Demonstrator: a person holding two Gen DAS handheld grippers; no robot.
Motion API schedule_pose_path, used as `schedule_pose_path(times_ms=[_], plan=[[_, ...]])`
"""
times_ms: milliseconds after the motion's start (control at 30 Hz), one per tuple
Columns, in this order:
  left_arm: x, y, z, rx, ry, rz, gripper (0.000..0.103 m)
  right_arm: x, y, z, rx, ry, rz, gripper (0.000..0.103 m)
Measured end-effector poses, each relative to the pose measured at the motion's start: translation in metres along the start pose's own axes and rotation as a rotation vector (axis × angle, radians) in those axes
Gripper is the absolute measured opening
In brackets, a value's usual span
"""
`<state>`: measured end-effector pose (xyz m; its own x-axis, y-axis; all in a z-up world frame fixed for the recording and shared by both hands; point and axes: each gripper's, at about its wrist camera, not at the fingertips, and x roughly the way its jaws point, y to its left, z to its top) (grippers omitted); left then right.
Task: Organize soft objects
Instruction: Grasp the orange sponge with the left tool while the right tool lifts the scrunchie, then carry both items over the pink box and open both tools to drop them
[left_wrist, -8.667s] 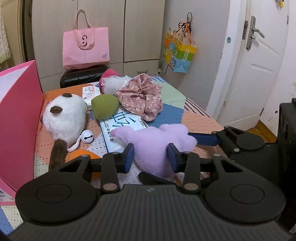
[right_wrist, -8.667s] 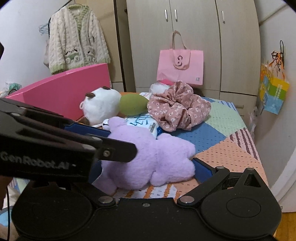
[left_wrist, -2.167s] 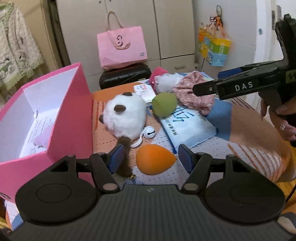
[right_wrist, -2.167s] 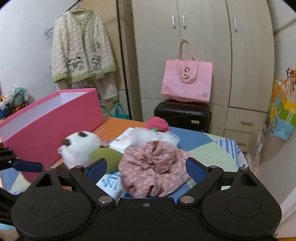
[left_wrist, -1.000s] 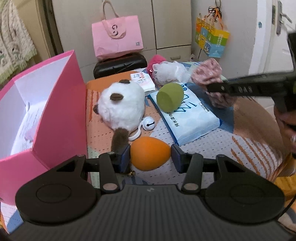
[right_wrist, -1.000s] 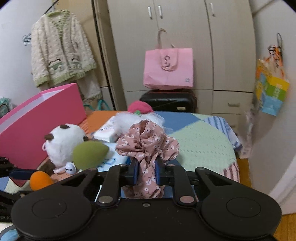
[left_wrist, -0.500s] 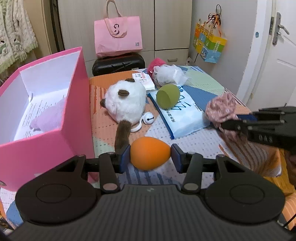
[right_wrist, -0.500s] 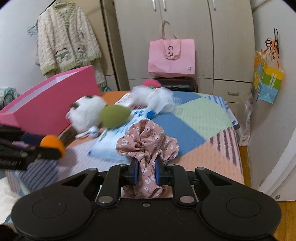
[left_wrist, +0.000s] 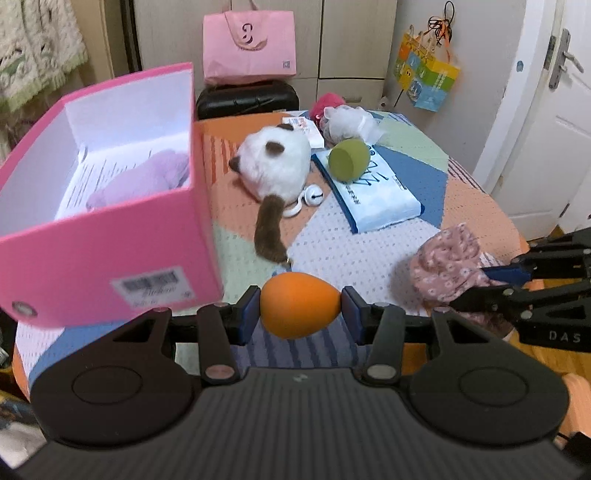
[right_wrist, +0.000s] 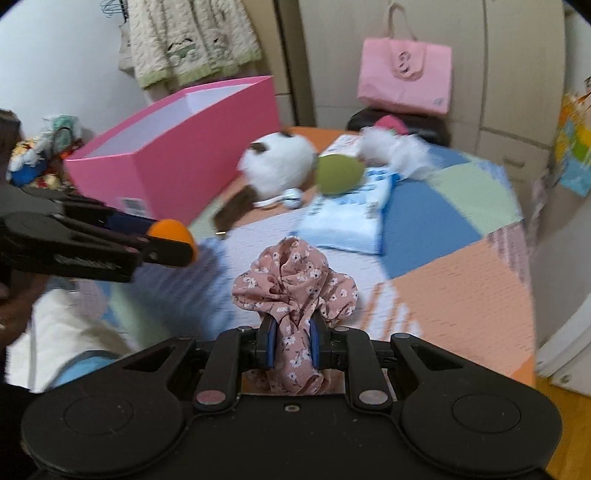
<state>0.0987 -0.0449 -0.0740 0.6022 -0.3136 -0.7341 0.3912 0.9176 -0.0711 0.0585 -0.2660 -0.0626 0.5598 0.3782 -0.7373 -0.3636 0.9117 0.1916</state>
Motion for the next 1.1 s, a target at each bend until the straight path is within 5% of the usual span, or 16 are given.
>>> schedule_pose_path(times_ms=[700, 1100], plan=[[-0.075, 0.069, 0.003, -0.020, 0.009, -0.115, 0.046, 0.002, 0.081, 0.069, -0.155, 0.073, 0.323, 0.022], [-0.099, 0.099, 0.045, 0.049, -0.135, -0.024, 0.046, 0.014, 0.108, 0.126, -0.226, -0.044, 0.384, 0.022]])
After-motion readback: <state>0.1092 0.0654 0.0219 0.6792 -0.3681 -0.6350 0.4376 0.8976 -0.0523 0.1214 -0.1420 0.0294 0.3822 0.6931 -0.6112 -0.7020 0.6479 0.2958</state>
